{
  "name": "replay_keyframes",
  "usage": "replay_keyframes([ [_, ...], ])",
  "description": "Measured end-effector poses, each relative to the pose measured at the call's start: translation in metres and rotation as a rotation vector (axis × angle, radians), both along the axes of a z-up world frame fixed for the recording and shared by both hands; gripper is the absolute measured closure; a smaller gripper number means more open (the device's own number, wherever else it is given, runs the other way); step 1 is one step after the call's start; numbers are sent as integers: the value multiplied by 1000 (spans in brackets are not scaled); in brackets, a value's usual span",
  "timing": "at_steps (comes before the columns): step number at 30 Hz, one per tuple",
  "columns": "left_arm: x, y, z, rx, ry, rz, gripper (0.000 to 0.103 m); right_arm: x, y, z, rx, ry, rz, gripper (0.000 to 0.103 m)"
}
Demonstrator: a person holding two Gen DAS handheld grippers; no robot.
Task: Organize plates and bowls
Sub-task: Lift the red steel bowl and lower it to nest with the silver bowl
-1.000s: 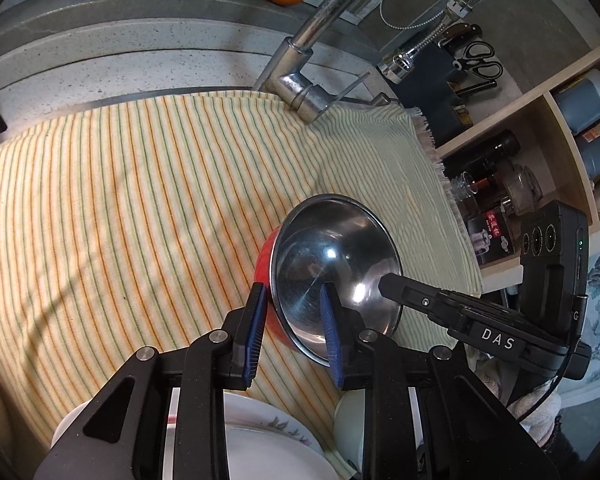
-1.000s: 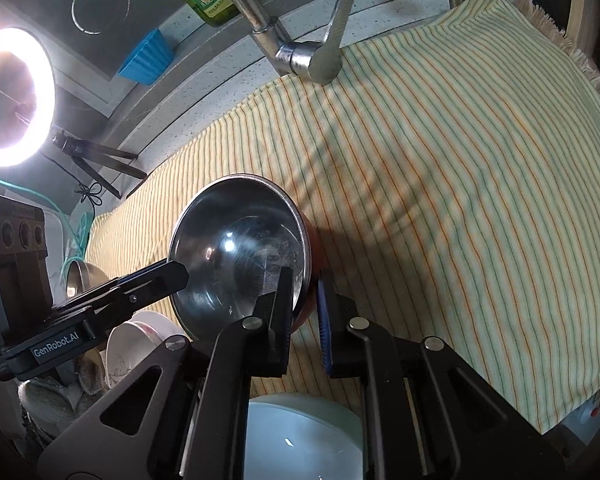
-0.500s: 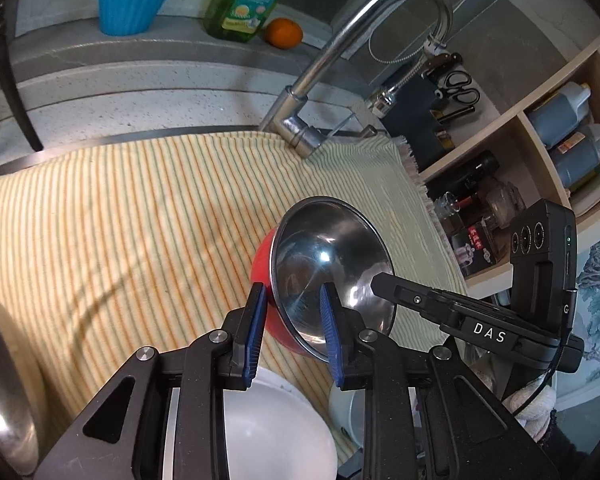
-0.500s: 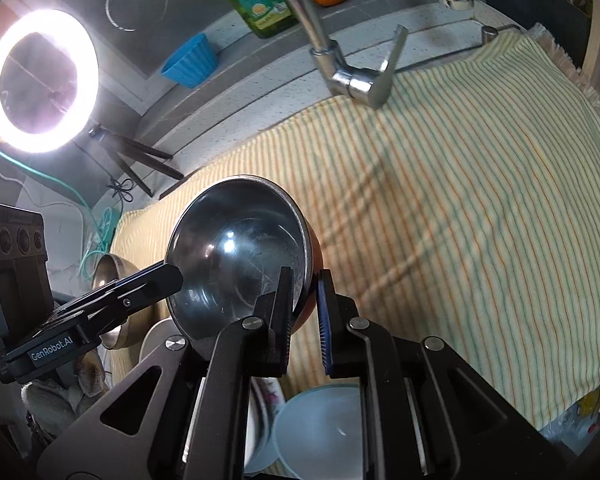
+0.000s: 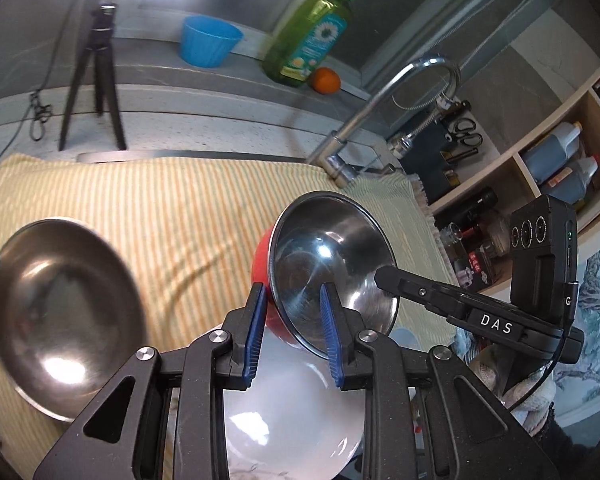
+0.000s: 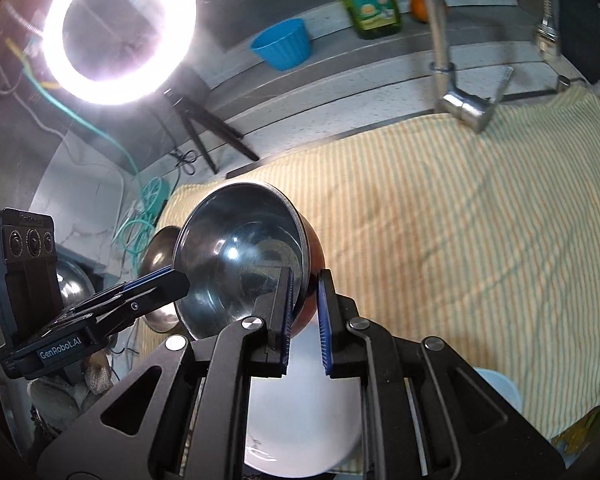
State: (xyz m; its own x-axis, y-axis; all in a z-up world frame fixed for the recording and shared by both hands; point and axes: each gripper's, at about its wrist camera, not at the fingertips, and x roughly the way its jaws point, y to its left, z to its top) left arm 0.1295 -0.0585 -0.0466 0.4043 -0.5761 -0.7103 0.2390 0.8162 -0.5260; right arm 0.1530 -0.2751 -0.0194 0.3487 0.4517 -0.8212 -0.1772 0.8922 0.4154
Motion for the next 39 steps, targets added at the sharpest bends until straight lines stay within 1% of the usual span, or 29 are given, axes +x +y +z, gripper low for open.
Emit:
replay_keyframes([
  [7,-19,52,6,-3,-17,105,79,0,60,4,-2,-15,113,91],
  [12,-29,84,4,19,-19,177,79,3,103,1,-4,-17,188,91],
  [16,-34,111,-3,39,-1,233,79,3,142,-7,-28,-19,252,91],
  [20,-36,127,-11,66,17,261,79,3,168,-18,-55,-14,291,91],
  [26,-32,140,-26,117,47,269,79,10,189,-37,-99,8,323,91],
  [32,-26,138,-38,180,68,243,79,16,198,-52,-138,29,339,91],
  [39,-22,136,-45,217,88,234,79,17,204,-64,-170,43,355,91],
])
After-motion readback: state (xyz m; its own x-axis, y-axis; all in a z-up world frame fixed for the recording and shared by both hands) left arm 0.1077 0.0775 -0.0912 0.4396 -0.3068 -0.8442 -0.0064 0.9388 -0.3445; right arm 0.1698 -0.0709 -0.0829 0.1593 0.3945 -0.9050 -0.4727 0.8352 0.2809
